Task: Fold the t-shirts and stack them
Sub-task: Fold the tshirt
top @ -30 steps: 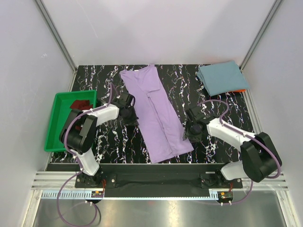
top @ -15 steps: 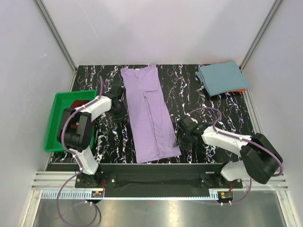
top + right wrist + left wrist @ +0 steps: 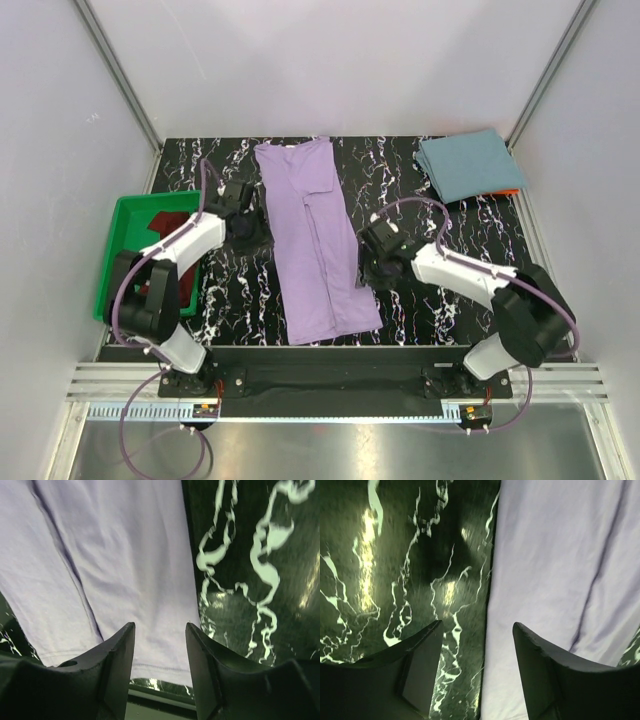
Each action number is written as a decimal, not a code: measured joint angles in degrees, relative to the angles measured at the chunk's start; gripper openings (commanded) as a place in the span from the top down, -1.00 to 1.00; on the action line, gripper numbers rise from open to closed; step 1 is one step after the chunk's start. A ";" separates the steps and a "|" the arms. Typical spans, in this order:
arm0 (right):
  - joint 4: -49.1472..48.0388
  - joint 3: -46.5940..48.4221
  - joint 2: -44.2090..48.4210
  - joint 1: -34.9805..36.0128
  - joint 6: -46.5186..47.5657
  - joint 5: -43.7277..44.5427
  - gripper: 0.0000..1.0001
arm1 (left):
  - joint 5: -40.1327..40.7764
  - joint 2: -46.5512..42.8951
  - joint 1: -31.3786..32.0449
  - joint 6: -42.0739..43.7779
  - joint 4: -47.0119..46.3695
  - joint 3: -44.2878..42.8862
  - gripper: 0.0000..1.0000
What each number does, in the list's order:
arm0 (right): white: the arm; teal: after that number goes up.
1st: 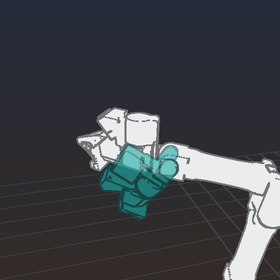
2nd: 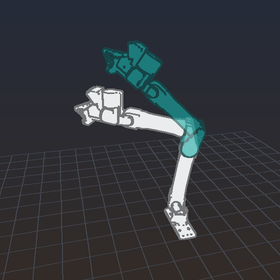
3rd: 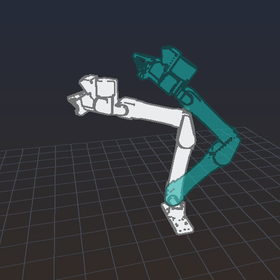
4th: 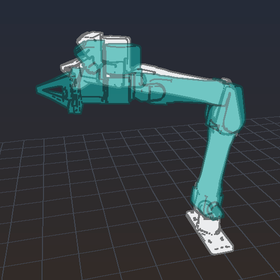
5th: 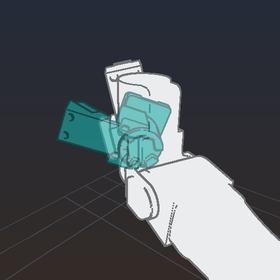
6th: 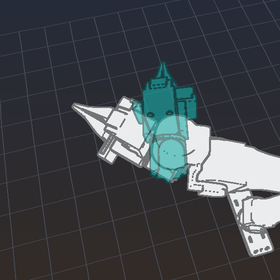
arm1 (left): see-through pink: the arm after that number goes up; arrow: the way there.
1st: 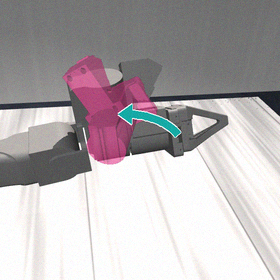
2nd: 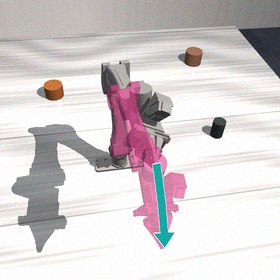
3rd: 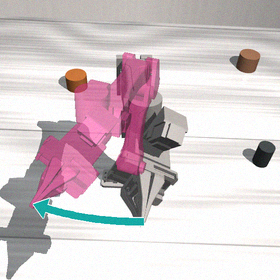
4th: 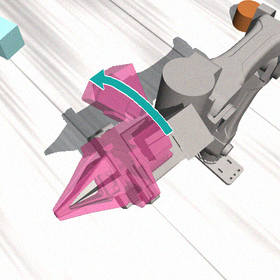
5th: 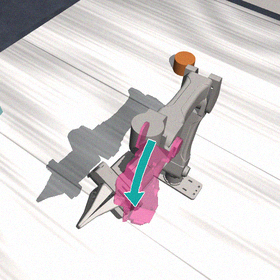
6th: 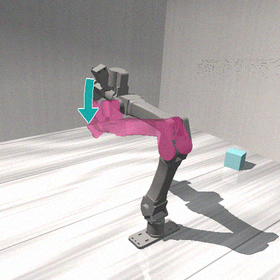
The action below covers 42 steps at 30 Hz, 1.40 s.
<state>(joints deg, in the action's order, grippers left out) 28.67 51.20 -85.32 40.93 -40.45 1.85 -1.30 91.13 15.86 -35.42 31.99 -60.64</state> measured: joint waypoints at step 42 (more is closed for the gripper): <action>-12.35 77.05 -65.96 -22.45 7.91 -23.91 0.37 | -8.22 44.89 -11.47 2.29 0.02 -50.93 0.50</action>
<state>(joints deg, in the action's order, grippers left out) 16.32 128.25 -151.28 18.48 -32.53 -22.06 -9.52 136.03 4.38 -33.12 32.01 -111.57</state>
